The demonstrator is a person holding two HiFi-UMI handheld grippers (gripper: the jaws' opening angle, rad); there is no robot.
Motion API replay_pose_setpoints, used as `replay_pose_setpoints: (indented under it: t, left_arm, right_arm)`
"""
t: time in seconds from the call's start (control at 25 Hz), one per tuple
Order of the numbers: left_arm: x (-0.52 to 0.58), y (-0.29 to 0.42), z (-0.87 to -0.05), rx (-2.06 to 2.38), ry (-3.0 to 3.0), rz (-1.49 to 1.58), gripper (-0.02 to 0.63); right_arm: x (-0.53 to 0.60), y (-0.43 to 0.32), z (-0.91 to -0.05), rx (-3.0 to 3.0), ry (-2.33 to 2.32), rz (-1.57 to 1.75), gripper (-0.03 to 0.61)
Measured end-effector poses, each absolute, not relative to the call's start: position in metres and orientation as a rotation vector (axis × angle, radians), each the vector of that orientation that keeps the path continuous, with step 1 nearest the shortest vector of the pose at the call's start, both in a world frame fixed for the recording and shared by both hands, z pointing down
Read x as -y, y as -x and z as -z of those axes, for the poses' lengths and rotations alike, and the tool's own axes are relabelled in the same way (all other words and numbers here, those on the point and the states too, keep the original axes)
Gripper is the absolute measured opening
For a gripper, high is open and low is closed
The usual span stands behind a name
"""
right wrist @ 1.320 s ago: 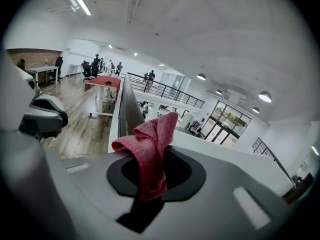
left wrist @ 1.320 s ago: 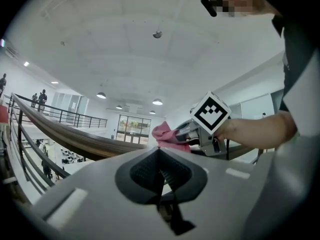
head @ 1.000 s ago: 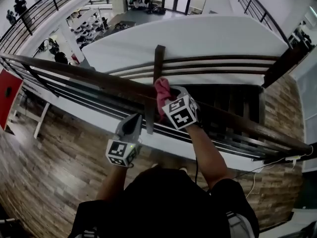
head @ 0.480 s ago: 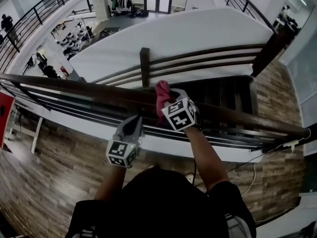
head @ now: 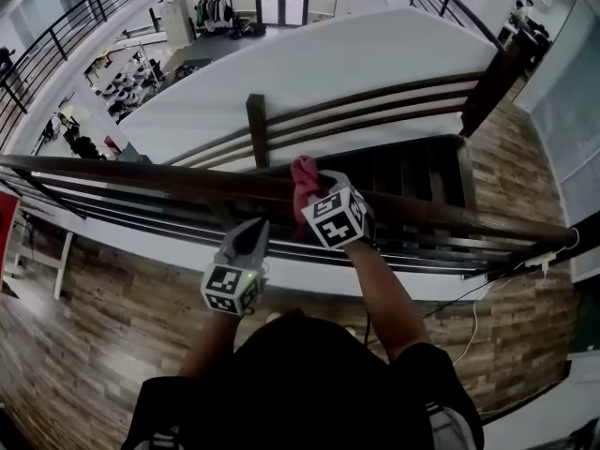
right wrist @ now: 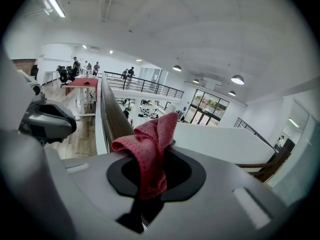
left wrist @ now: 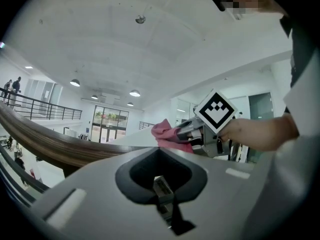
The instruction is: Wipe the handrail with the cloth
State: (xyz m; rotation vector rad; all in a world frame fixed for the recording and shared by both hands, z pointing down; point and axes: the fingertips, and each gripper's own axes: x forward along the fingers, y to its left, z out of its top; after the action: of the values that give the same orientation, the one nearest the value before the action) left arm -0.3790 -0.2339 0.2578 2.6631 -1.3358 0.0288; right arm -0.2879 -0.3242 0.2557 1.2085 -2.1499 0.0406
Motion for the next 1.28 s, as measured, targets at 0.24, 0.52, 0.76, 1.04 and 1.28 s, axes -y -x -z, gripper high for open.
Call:
replay_pose_setpoints:
  t: [0.24, 0.52, 0.76, 1.04, 1.28]
  left_arm:
    - [0.232, 0.347, -0.256, 1.305, -2.69, -0.051, 0.0]
    - [0.228, 0.309, -0.252, 1.274, -2.706, -0.075, 0.0]
    - [0.221, 0.272, -0.253, 1.223, -2.734, -0.104, 0.0]
    - [0.203, 0.21, -0.254, 1.144, -2.771, -0.081, 0.0]
    - [0.184, 0.169, -0.256, 1.106, -2.788, -0.074, 0.0]
  right_arm:
    - [0.318, 0.25, -0.26, 2.125, -1.236, -0.053, 0.052]
    - [0.306, 0.205, -0.257, 2.093, -1.261, -0.058, 0.052]
    - [0.294, 0.166, -0.256, 2.061, -1.299, -0.035, 0.052]
    - [0.275, 0.101, -0.257, 2.032, -1.355, -0.044, 0.052]
    - [0.259, 0.07, -0.257, 2.02, -1.383, -0.007, 0.052]
